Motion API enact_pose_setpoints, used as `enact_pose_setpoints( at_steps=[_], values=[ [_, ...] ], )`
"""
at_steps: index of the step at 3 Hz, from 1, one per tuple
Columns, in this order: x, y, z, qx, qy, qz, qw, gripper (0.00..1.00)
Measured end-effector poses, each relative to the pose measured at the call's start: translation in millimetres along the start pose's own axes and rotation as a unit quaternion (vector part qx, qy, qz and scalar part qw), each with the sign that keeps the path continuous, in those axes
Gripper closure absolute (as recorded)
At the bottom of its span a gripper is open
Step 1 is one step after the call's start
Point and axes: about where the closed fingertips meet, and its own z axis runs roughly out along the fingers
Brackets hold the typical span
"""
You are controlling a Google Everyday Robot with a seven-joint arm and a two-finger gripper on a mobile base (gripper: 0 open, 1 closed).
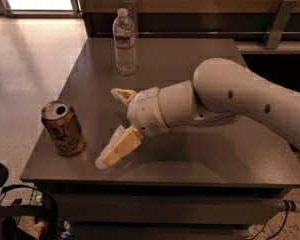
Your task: Pick orange can
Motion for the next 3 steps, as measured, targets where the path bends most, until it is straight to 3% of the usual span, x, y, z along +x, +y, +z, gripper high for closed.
enact_pose_setpoints(
  at_steps=[1,2,3],
  values=[
    [-17,3,39,-0.031,-0.04,-0.015,0.9986,0.0],
    [-24,6,50,-0.038,-0.052,-0.019,0.9977,0.0],
    [-34,10,58,-0.042,-0.063,-0.025,0.9968,0.17]
  ],
)
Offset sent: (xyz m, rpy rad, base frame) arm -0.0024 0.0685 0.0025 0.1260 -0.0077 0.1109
